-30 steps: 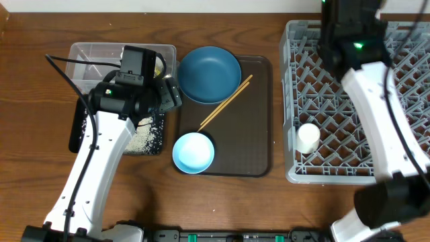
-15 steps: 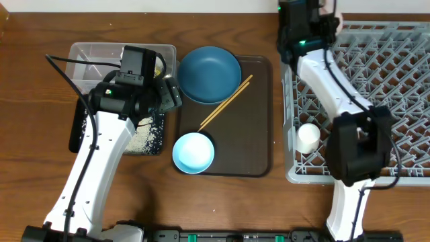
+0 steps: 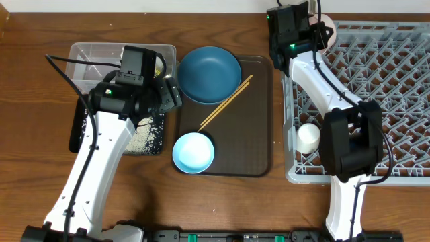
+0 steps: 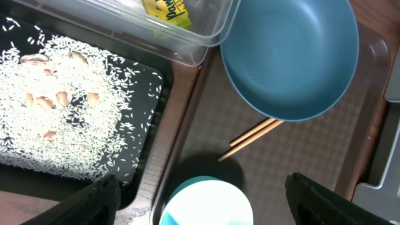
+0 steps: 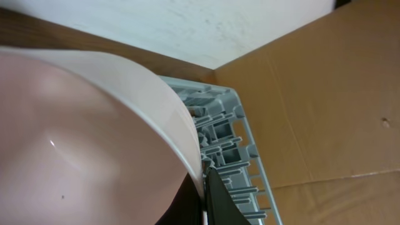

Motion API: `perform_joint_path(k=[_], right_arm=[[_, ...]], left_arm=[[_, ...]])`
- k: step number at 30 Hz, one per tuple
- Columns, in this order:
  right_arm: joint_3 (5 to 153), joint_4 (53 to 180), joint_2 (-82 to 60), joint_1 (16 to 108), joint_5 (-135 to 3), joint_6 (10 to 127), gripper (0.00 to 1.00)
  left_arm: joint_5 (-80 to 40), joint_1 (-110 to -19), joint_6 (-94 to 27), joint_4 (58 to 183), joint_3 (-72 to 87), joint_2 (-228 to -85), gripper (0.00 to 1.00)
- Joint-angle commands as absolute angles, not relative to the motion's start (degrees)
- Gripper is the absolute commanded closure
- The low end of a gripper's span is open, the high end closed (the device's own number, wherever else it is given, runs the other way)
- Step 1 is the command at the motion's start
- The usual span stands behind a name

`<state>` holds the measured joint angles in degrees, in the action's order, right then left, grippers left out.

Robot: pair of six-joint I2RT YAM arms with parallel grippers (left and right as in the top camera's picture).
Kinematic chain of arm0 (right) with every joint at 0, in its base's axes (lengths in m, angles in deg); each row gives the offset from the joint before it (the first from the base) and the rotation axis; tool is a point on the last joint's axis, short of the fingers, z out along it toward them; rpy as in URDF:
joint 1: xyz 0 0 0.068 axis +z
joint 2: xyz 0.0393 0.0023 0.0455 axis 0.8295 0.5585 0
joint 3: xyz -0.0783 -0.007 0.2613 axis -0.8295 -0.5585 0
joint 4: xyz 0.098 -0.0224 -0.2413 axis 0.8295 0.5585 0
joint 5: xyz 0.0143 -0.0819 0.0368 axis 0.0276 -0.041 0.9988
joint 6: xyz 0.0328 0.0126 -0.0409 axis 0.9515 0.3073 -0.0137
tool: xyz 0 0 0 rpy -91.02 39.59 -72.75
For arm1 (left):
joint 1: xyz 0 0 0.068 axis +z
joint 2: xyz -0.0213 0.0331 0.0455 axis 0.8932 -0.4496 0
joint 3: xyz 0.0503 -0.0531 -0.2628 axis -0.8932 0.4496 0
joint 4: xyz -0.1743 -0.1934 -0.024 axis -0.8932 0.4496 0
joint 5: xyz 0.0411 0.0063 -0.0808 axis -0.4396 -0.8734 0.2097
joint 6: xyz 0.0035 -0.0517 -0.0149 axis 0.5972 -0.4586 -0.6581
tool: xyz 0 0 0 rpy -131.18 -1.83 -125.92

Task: Sort waste into correct bins and load items into the dishwasher rack
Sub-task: 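Place the white bowl upright at the back of the rack, release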

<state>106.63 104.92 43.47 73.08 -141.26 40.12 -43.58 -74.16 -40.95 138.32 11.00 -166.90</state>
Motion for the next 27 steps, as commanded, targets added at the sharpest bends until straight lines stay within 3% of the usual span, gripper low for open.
perform_joint_path(k=[1, 13, 16, 22, 24, 27], right_arm=[[106.68, 104.75, 44.06, 71.49, -143.73, 41.10, 0.99], [106.68, 112.83, 44.06, 71.60, -133.13, 43.09, 0.98], [106.68, 116.79, 44.06, 72.86, -133.02, 45.58, 0.94], [106.68, 124.07, 44.06, 75.60, -133.02, 46.02, 0.55], [106.68, 125.88, 44.06, 76.16, -133.02, 46.04, 0.32], [106.70, 127.35, 43.60, 77.08, -132.99, 46.02, 0.09]], left_arm=[[-43.90, -73.96, -41.05, 138.47, 10.37, -167.01, 0.13], [-43.90, -73.96, -41.05, 138.47, 10.37, -167.01, 0.13], [-43.90, -73.96, -41.05, 138.49, 10.37, -167.01, 0.13], [-43.90, -73.96, -41.05, 138.47, 10.37, -167.01, 0.13], [-43.90, -73.96, -41.05, 138.47, 10.37, -167.01, 0.13], [-43.90, -73.96, -41.05, 138.47, 10.37, -167.01, 0.13]])
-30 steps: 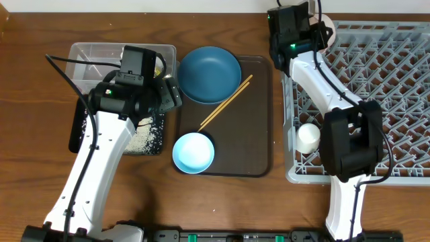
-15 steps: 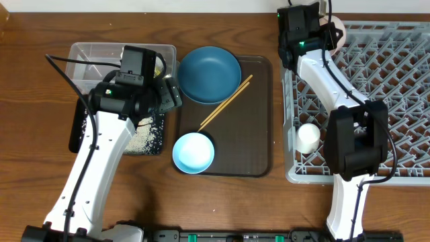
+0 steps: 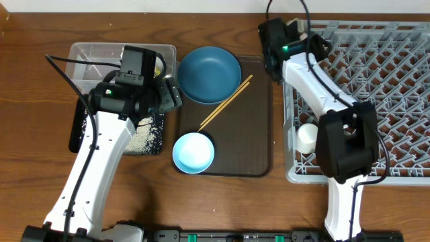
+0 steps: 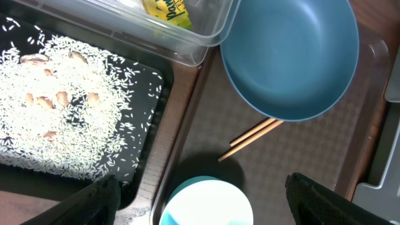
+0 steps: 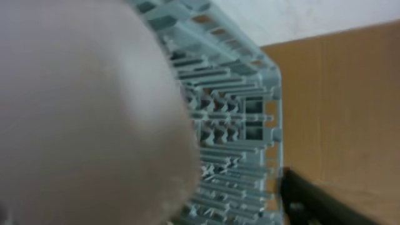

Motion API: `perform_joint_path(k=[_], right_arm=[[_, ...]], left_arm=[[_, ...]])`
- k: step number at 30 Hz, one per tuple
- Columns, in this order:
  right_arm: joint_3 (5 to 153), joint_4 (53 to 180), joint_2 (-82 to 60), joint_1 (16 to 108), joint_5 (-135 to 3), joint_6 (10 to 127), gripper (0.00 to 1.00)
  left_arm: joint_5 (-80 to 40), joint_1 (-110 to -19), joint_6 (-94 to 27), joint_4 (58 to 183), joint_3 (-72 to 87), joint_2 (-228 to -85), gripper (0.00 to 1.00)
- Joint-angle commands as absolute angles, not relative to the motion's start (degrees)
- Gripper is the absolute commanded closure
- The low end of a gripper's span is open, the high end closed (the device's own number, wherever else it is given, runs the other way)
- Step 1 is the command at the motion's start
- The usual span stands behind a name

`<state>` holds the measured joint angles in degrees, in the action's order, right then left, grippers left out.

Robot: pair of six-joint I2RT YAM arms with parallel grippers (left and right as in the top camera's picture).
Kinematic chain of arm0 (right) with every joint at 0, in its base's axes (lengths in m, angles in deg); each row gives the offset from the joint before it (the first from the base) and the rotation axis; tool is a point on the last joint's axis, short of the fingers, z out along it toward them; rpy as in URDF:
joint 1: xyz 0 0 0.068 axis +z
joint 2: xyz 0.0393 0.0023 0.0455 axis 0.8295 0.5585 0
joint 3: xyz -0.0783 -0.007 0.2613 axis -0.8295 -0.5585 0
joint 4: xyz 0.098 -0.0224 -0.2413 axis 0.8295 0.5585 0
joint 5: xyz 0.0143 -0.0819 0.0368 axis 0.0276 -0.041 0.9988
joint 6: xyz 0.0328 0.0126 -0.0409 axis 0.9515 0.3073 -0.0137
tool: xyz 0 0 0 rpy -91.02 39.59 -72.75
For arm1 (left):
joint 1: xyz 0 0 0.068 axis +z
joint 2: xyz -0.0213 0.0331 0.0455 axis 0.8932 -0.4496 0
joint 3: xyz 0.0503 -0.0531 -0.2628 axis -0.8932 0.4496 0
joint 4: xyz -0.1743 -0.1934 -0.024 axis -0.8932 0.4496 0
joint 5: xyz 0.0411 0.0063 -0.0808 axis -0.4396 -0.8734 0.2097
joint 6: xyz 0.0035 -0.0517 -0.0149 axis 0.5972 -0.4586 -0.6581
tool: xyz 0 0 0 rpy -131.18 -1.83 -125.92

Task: Sort waste into correct bins and load items into the dishwasher rack
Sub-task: 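Place the white bowl upright at the back of the rack, release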

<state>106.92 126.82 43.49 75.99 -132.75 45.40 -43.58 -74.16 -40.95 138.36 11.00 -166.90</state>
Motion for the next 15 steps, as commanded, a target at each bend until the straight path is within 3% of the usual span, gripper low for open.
perform_joint_path(k=[1, 8, 15], right_arm=[[106.70, 127.76, 43.19, 77.39, -132.99, 45.99, 0.03], [106.70, 128.96, 36.39, 78.74, -129.91, 46.26, 0.01], [106.70, 135.19, 24.81, 78.72, -96.97, 53.58, 0.01]], left_arm=[[-43.90, -73.96, -41.05, 138.47, 10.37, -167.01, 0.13], [-43.90, -73.96, -41.05, 138.47, 10.37, -167.01, 0.13], [-43.90, -73.96, -41.05, 138.49, 10.37, -167.01, 0.13]])
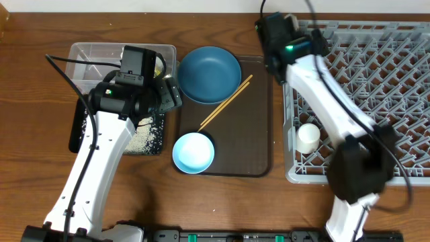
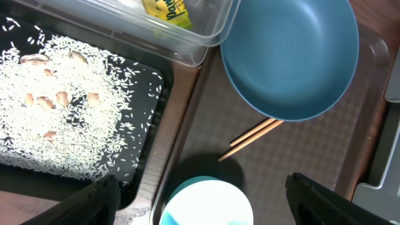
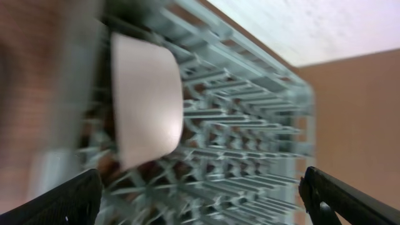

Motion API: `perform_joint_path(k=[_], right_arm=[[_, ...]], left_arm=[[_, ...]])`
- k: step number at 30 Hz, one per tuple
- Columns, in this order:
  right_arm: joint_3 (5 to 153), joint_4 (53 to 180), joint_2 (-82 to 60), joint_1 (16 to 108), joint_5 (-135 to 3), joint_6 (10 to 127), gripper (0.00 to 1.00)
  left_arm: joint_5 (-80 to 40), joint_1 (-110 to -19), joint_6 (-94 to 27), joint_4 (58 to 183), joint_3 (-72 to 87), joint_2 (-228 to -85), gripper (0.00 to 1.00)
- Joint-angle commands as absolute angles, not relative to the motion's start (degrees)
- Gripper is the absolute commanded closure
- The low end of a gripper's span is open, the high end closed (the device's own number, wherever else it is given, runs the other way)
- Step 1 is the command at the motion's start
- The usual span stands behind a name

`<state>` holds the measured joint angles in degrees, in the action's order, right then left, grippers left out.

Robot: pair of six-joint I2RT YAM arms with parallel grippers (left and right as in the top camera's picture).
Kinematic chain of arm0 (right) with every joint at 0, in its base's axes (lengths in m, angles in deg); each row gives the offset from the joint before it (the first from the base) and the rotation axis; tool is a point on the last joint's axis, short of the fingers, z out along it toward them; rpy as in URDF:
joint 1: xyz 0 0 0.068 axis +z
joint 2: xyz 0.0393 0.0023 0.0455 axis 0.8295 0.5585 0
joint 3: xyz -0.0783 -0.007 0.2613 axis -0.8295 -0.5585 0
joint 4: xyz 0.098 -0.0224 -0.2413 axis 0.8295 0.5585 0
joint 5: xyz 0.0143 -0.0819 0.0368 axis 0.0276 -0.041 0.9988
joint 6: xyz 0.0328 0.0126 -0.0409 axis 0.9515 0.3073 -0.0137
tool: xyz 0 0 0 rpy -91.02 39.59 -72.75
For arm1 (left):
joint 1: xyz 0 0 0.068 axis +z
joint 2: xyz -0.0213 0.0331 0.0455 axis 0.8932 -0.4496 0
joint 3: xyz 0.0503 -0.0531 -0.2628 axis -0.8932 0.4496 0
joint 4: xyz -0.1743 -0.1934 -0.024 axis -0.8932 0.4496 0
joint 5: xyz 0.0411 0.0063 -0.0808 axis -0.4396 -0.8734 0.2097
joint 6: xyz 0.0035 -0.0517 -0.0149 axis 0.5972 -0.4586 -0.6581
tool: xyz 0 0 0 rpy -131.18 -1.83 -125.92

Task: Sort waste into correct bins and load items into the dishwasher rack
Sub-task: 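Place the white bowl upright at the back of the rack, release, then reach the right gripper to the light-blue bowl and grasp it, then carry the light-blue bowl into the rack and release it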

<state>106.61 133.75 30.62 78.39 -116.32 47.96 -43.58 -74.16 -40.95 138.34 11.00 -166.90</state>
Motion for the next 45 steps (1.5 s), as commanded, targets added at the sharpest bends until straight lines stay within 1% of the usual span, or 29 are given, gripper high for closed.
perform_joint_path(k=[1, 4, 7, 8, 9, 11, 13, 15, 20, 23, 26, 29, 33, 34, 37, 38, 40, 41, 45], right_arm=[[106.70, 136.00, 23.82, 78.72, -90.26, 55.07, 0.01], [106.70, 138.08, 22.51, 78.74, -69.50, 59.68, 0.01], [106.13, 139.08, 23.23, 79.31, -61.33, 65.60, 0.01], [105.65, 138.93, 23.63, 79.70, -60.10, 67.37, 0.03], [105.12, 138.80, 24.09, 80.19, -59.80, 69.27, 0.06], [103.48, 138.56, 25.09, 81.80, -59.64, 73.36, 0.08], [101.76, 138.12, 25.86, 83.60, -59.16, 75.22, 0.09], [100.34, 137.64, 26.58, 85.69, -58.35, 76.18, 0.12], [97.67, 136.11, 28.19, 90.92, -58.75, 78.21, 0.22], [96.49, 135.61, 30.14, 93.96, -61.72, 81.49, 0.26], [95.55, 134.98, 32.72, 96.40, -63.84, 84.44, 0.29], [94.54, 133.45, 35.14, 97.98, -63.82, 85.32, 0.37], [94.19, 132.96, 37.48, 99.40, -63.55, 85.25, 0.40], [94.15, 133.03, 37.88, 99.77, -63.47, 85.25, 0.43], [94.11, 133.10, 39.32, 101.10, -63.36, 85.23, 0.48], [94.09, 133.07, 39.39, 101.36, -63.36, 85.18, 0.52], [94.06, 132.99, 39.56, 101.52, -63.38, 84.53, 0.66], [94.06, 132.99, 39.56, 101.50, -63.38, 84.53, 0.76], [94.06, 132.90, 39.56, 101.43, -63.38, 84.55, 0.96]], left_arm=[[-43.90, -73.96, -41.05, 138.47, 10.37, -167.01, 0.13], [-43.90, -73.96, -41.05, 138.49, 10.37, -167.01, 0.13], [-43.90, -73.96, -41.05, 138.47, 10.37, -167.01, 0.13], [-43.90, -73.96, -41.05, 138.47, 10.37, -167.01, 0.13], [-43.90, -73.96, -41.05, 138.47, 10.37, -167.01, 0.13], [-43.29, -73.96, -41.60, 138.47, 10.37, -167.01, 0.13], [-40.87, -73.96, -42.96, 138.34, 10.37, -167.01, 0.13], [-41.52, -73.67, -42.69, 137.09, 10.23, -166.88, 0.13], [-42.40, -70.66, -42.74, 137.64, 6.98, -165.31, 0.13], [-42.90, -68.47, -42.30, 138.93, 4.92, -163.06, 0.13], [-46.13, -66.18, -42.30, 139.74, 4.25, -160.15, 0.13], [-48.78, -63.21, -42.30, 140.29, 4.25, -157.05, 0.13], [-48.82, -60.10, -42.32, 140.81, 4.25, -154.53, 0.13], [-48.82, -59.51, -42.32, 140.94, 4.25, -154.12, 0.13], [-48.82, -58.33, -42.32, 141.53, 4.27, -153.46, 0.13], [-48.82, -58.13, -42.32, 141.73, 4.27, -153.44, 0.13], [-48.82, -58.16, -42.32, 141.79, 4.38, -153.48, 0.13], [-48.82, -58.16, -42.32, 141.82, 4.38, -153.59, 0.13], [-48.80, -58.16, -42.32, 141.95, 4.38, -153.88, 0.13]])
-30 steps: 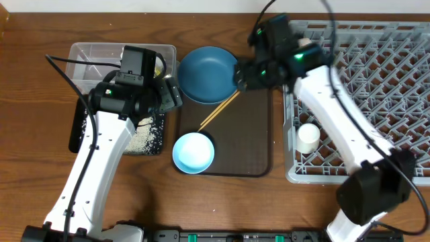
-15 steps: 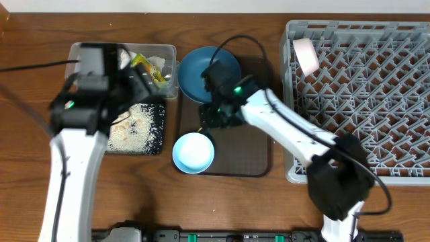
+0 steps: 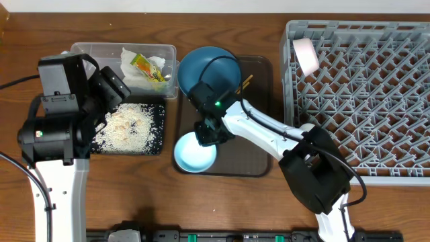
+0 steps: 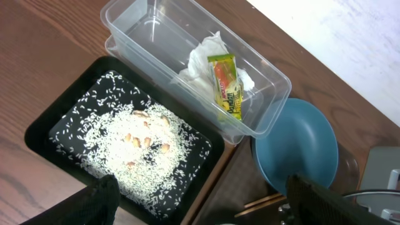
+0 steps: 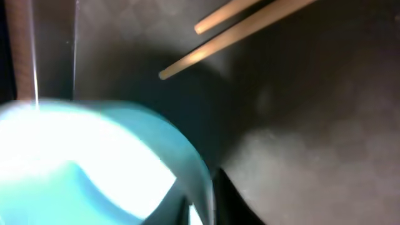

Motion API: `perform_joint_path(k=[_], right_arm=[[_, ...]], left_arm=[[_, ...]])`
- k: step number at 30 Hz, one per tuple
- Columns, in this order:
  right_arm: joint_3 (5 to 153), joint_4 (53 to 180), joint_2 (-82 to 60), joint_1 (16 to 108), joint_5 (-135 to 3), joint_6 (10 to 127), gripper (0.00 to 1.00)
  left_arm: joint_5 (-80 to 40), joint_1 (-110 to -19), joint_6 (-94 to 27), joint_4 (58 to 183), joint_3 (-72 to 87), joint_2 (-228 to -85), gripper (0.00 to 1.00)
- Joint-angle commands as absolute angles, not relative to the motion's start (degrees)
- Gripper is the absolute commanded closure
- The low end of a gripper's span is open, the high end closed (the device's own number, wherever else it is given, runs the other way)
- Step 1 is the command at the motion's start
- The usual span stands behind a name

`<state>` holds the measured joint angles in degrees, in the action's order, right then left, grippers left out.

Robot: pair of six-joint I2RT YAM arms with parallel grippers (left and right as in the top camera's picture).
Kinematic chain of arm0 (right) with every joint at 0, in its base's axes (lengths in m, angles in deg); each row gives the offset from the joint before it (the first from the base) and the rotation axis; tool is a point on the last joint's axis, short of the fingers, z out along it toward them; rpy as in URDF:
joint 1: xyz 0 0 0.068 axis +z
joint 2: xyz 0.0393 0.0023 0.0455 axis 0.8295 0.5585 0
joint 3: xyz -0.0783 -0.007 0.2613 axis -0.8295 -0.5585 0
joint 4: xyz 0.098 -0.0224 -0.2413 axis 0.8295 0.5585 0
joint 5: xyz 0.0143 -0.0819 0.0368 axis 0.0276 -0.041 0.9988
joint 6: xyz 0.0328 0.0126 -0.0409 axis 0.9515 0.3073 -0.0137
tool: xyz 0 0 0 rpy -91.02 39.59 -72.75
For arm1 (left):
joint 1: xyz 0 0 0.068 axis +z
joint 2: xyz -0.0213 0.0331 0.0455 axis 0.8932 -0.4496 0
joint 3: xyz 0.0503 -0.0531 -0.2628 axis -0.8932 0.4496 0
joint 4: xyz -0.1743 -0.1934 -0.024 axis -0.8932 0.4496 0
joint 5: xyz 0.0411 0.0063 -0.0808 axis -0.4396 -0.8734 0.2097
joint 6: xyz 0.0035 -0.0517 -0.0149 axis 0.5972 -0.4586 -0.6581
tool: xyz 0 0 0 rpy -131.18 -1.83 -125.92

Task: Sort waste into correct bins and load items into the dishwasher rack
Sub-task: 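Carry the light-blue bowl into the rack and release it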

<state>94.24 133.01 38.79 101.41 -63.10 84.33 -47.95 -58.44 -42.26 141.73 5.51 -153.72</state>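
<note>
A small light-blue bowl (image 3: 195, 153) sits at the front of the brown tray (image 3: 259, 144). My right gripper (image 3: 207, 134) has reached across and is shut on the bowl's rim (image 5: 199, 172); that rim passes between the fingertips of the right gripper (image 5: 209, 203). Chopsticks (image 5: 250, 17) lie just beyond it. A dark blue bowl (image 3: 208, 70) stands at the tray's back. A pink bowl (image 3: 306, 56) stands on edge in the grey rack (image 3: 376, 101). My left gripper (image 4: 200, 215) hangs open, high over the black tray of rice (image 4: 125, 150).
A clear bin (image 3: 124, 57) at the back left holds a crumpled tissue (image 4: 206, 59) and a yellow packet (image 4: 226, 84). A white cup (image 3: 307, 129) sits in the rack's left side, partly behind my right arm.
My right gripper, open over the rack's back left corner before, is now down at the tray and shut on the light-blue bowl's rim. The left arm has drawn back to the left and higher.
My right gripper held the pink bowl at the rack's back left corner, and the bowl was still close against it later. Then the gripper was open, the bowl standing in the rack. Now it grips the light-blue bowl, and the long-still left arm has pulled away.
</note>
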Motion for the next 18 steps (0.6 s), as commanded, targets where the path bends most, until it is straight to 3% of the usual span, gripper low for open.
perform_joint_path(k=[1, 10, 15, 18], right_arm=[[94.06, 132.90, 39.56, 101.43, -63.40, 84.55, 0.99], [95.35, 137.18, 32.57, 96.86, -64.80, 80.64, 0.99], [96.64, 141.10, 20.76, 90.26, -80.54, 80.55, 0.99], [96.64, 142.54, 14.53, 85.08, -97.52, 83.65, 0.99]], left_arm=[[-48.80, -58.16, -42.32, 142.14, 4.38, -153.88, 0.12], [-48.80, -58.16, -42.32, 142.34, 4.40, -153.88, 0.13], [-48.80, -58.16, -42.32, 142.34, 4.40, -153.88, 0.13], [-48.80, -58.16, -42.32, 142.34, 4.40, -153.88, 0.13]])
